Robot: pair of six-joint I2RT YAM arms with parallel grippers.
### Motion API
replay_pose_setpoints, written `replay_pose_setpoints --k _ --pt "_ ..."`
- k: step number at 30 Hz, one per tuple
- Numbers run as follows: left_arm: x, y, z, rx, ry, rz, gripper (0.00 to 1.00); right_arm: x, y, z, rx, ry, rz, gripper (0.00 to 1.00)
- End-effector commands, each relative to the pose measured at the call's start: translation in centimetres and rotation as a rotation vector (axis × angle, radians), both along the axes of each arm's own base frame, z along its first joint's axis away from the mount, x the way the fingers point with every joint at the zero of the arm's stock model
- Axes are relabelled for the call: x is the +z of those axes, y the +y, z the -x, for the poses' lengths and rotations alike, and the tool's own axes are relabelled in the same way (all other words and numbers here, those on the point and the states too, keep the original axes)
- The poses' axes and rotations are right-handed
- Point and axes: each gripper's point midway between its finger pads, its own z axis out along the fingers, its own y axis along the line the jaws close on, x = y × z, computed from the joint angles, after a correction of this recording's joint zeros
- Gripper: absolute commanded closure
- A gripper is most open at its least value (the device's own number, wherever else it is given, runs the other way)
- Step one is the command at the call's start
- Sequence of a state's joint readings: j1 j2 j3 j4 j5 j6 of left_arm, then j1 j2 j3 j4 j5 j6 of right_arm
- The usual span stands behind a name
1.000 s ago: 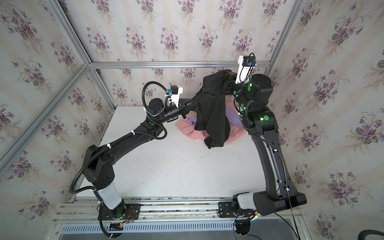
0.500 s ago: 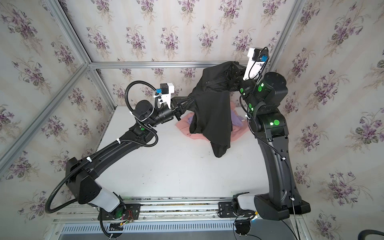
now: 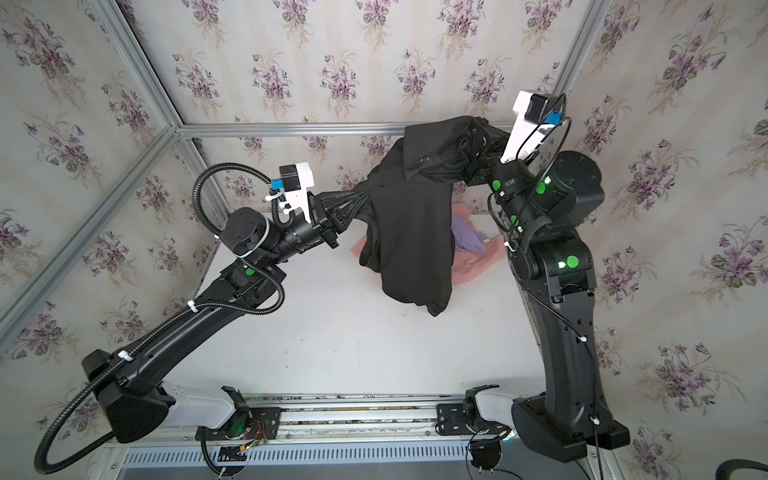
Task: Pick out a specific cloth from the pile
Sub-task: 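Raise the black shirt with both grippers, spreading it apart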
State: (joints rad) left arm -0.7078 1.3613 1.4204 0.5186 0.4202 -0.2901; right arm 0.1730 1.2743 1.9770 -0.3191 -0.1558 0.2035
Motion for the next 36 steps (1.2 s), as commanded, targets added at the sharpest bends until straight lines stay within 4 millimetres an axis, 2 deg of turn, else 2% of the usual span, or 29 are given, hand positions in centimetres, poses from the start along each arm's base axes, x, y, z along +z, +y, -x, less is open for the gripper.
replay_pose_setpoints --k 1,8,10,11,17,25,36 --pt "1.7 0.9 1.7 -0.005 -0.044 0.023 1.0 2.1 0.2 1.4 0.043 -0.063 -0.05 1.0" --pt "3.8 2.1 5.8 -0.094 -0.073 0.05 1.0 3.1 0.7 3.1 0.105 -0.088 -0.101 1.0" --pt "3.5 1.9 6.4 -0.106 -0.068 0.044 1.0 3.3 0.8 3.6 0.121 -0.092 -0.111 1.0" --pt "4.5 3.1 7.8 -0.108 -0.092 0.064 1.0 3.2 0.8 3.7 0.129 -0.09 -0.117 1.0" --pt "4.2 4.2 9.4 -0.1 -0.098 0.07 1.0 2.5 1.2 4.4 0.174 -0.079 -0.15 1.0" --pt "2.2 4.4 8.7 -0.054 -0.071 0.051 1.0 0.2 1.4 4.0 0.184 -0.035 -0.162 1.0" --pt "1.3 3.5 6.2 0.034 -0.077 0.027 1.0 -2.6 1.7 2.6 0.18 0.022 -0.155 1.0"
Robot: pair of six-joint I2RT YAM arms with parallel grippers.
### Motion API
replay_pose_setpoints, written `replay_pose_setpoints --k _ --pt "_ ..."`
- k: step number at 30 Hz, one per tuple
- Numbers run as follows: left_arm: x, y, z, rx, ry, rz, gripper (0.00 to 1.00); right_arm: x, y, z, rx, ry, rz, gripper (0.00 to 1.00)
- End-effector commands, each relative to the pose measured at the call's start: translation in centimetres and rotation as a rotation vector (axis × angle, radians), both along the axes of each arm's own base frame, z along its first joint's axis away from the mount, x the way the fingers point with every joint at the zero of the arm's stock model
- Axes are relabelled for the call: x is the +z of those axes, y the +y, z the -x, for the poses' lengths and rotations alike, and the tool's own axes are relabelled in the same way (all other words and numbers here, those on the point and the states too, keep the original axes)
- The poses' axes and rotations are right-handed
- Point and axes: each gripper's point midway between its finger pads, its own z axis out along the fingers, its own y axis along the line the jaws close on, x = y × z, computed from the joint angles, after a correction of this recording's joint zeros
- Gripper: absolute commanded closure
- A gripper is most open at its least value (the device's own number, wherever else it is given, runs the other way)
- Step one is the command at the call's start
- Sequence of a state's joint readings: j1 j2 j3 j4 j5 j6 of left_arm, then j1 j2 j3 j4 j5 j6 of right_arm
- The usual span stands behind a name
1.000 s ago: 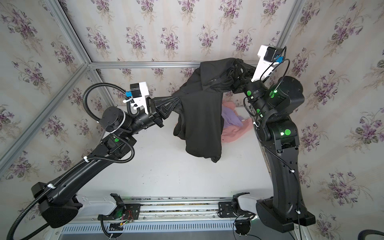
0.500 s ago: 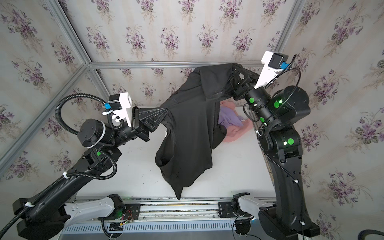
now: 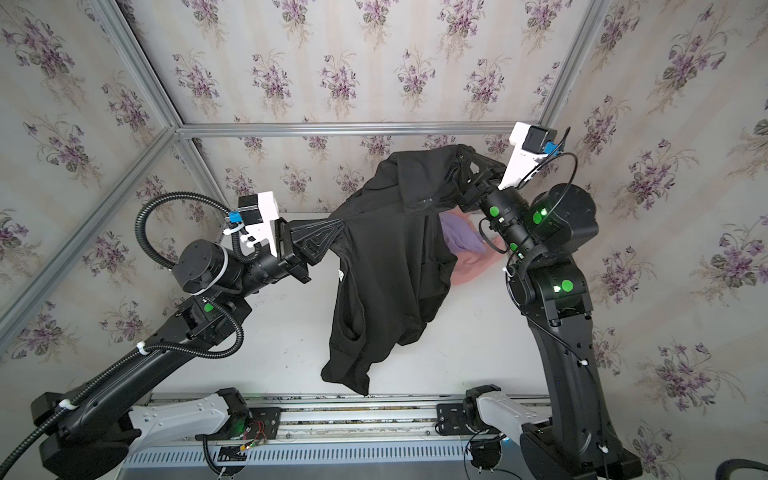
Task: Pick out a specific cloth from the pile
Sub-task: 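Raise the black shirt with both grippers, spreading it apart, then lower the black shirt toward the table nearer the robot with both grippers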
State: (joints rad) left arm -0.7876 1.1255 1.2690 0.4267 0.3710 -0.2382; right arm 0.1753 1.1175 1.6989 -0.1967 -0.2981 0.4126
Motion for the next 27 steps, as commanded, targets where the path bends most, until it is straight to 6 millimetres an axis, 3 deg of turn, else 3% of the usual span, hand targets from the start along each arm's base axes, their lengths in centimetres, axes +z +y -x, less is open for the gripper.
replay_pose_setpoints --k 1,10,14,21,23,27 --pt "1.2 0.4 -0.6 0.059 -0.055 0.031 1.0 0.7 -0.4 0.0 -0.022 -0.041 -0.014 1.0" --pt "1.0 -0.1 -4.1 0.139 -0.014 0.03 1.0 -2.4 -0.2 -1.5 -0.03 0.016 0.012 1.0" --pt "-0.4 -0.9 -6.2 0.152 0.023 0.01 1.0 -3.4 -0.1 -2.0 -0.035 0.036 0.023 1.0" --pt "-2.8 0.2 -7.3 0.179 0.069 -0.008 1.0 -5.0 0.1 -1.9 -0.016 0.069 0.029 1.0" --pt "-2.6 1.2 -6.5 0.186 0.062 0.002 1.0 -5.6 0.3 -1.8 -0.007 0.083 0.028 1.0" --pt "-4.1 1.8 -5.9 0.184 0.084 -0.011 1.0 -6.4 0.5 -1.2 0.016 0.106 0.028 1.0"
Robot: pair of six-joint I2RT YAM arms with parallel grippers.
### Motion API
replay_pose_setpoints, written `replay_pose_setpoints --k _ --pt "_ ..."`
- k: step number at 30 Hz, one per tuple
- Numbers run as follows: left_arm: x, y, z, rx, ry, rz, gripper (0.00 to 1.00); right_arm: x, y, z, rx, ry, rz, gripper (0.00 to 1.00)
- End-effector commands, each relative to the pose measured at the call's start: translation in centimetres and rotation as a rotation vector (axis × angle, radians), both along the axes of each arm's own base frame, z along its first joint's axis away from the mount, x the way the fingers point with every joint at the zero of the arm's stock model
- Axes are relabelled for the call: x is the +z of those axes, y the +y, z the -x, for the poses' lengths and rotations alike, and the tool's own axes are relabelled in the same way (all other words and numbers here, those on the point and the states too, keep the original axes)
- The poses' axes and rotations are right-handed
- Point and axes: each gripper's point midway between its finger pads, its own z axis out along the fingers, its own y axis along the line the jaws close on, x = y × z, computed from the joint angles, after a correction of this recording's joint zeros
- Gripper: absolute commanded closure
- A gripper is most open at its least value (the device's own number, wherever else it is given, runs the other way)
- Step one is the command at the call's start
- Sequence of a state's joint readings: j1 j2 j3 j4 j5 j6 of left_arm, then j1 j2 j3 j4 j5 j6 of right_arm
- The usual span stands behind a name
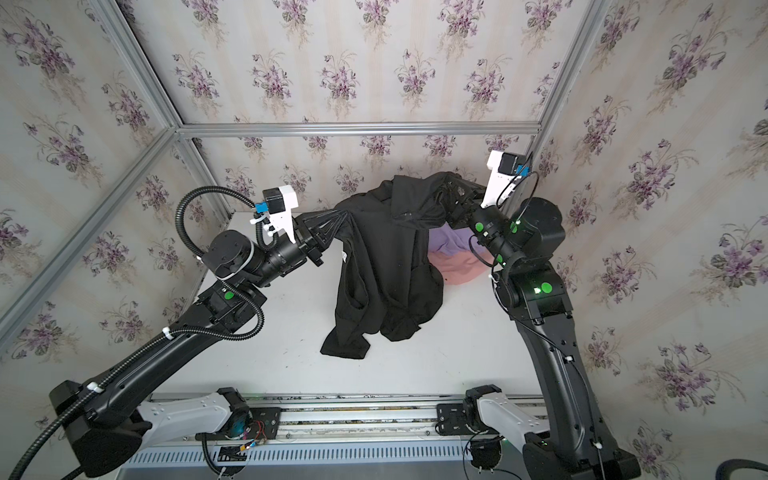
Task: Pick out a specific cloth from the pile
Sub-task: 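Lower the black shirt toward the table nearer the robot with both grippers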
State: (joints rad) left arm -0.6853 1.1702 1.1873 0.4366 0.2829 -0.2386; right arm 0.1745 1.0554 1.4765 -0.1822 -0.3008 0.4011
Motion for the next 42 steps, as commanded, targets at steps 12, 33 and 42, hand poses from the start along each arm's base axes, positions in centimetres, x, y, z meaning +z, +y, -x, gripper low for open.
replay_pose_setpoints --k 12,33,42 --pt "-5.7 2.4 3.0 -0.015 0.082 -0.026 1.0 -4.9 0.1 4.5 0.051 0.122 0.04 1.0" --pt "-20.2 5.0 3.0 0.081 0.396 -0.088 1.0 -17.8 1.2 2.7 0.083 0.437 0.043 1.0" --pt "-26.1 7.3 1.0 0.272 0.549 -0.173 1.0 -21.3 1.7 0.5 0.085 0.505 0.062 1.0"
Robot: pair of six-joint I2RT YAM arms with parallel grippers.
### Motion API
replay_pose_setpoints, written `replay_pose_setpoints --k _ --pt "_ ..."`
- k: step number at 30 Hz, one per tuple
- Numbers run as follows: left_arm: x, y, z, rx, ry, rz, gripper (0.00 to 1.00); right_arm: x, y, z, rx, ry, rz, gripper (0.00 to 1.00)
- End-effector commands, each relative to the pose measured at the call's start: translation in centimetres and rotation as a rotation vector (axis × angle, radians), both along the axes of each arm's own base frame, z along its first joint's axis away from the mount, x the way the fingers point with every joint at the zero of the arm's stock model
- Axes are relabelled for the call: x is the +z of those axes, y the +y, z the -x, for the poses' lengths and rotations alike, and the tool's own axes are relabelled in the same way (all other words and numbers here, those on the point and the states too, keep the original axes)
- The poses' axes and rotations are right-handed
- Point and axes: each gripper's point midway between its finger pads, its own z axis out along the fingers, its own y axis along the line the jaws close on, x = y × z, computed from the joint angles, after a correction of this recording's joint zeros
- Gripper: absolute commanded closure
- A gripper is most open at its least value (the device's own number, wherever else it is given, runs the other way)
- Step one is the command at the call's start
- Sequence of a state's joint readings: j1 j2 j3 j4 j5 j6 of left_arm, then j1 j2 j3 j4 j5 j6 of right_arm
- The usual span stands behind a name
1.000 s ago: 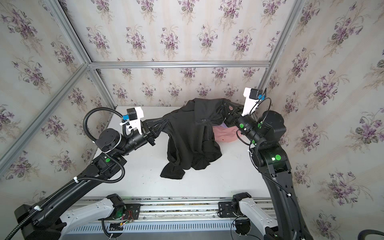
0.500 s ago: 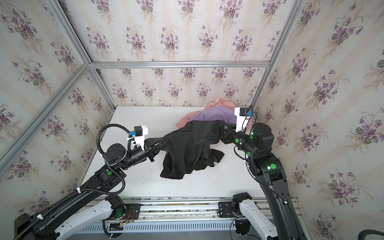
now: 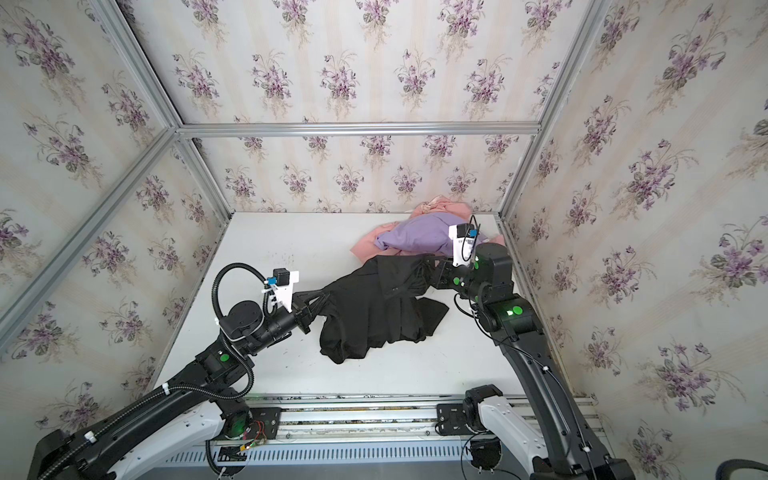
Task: Pick out a specific cloth from the pile
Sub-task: 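Lower the black shirt toward the table nearer the robot with both grippers, then lay the black shirt flat on the table, bringing both grippers down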
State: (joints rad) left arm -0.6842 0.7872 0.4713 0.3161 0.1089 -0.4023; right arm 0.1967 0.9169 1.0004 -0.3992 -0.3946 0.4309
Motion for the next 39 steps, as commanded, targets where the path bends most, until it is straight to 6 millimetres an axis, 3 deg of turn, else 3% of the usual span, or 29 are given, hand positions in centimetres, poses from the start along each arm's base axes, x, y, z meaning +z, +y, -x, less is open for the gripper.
replay_pose_setpoints --k 1,6,12,19,28,33,39 --pt "-2.3 1.8 -1.6 0.141 0.078 -0.059 1.0 0.7 -0.1 -1.4 -0.025 -0.054 0.003 1.0" --pt "-5.3 2.5 -2.1 0.196 0.177 -0.096 1.0 -1.2 0.2 -2.9 -0.031 -0.02 0.014 1.0" --pt "-7.6 3.6 -2.3 0.258 0.234 -0.121 1.0 -3.6 0.9 -4.8 -0.034 0.022 0.014 1.0" --pt "-11.7 5.6 -3.4 0.36 0.335 -0.247 1.0 -6.4 1.4 -6.9 -0.016 0.075 0.075 1.0" --pt "-14.4 7.0 -3.5 0.413 0.414 -0.257 1.0 -10.3 1.7 -8.6 -0.028 0.148 0.102 1.0" --pt "-14.9 6.7 -3.1 0.385 0.426 -0.263 1.0 -10.9 3.4 -8.1 0.041 0.182 0.075 1.0" --pt "-15.2 7.1 -2.5 0.39 0.433 -0.254 1.0 -11.0 5.8 -4.8 0.185 0.269 0.095 1.0"
